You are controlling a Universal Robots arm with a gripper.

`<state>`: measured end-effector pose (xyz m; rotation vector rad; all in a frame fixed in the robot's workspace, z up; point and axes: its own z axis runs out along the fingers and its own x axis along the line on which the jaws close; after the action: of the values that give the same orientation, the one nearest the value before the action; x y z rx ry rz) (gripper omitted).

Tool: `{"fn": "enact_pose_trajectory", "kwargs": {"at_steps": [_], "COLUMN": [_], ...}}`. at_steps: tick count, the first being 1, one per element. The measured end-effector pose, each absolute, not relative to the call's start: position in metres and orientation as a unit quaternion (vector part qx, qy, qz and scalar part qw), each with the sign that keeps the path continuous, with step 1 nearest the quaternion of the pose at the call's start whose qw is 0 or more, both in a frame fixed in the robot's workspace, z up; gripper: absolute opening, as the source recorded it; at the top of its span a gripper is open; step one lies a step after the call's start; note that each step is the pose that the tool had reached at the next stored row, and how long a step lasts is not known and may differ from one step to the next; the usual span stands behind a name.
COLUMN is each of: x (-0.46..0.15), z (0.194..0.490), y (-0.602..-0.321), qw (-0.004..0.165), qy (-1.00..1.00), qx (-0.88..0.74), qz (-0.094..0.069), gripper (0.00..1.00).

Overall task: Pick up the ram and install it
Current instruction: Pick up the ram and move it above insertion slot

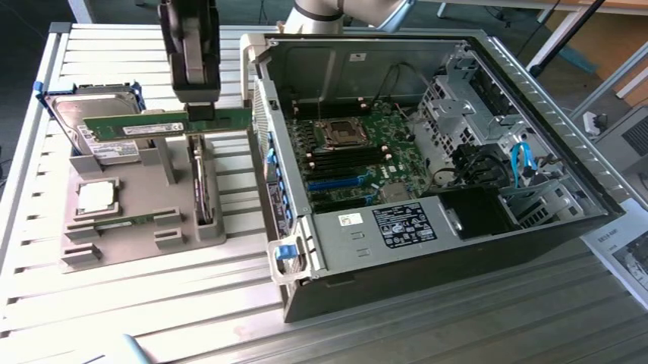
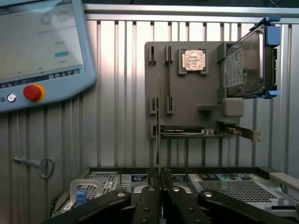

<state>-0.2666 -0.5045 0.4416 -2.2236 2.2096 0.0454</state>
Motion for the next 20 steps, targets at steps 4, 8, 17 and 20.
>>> {"fn": "enact_pose_trajectory", "kwargs": {"at_steps": [4,8,17,20], "x": [-0.26,-0.249,-0.233,-0.229], "z": [0.442,0.442,0.442,0.442], "y": [-0.505,-0.506,-0.507,-0.507], "qw": [0.003,0.003,0.004,0.004], "qy": [0.705,0.705,0.705,0.705], "qx": [-0.709,-0.709,-0.709,-0.709], "qz": [0.015,0.015,0.015,0.015], "gripper": [0.12,0.12,0.12,0.12]}}
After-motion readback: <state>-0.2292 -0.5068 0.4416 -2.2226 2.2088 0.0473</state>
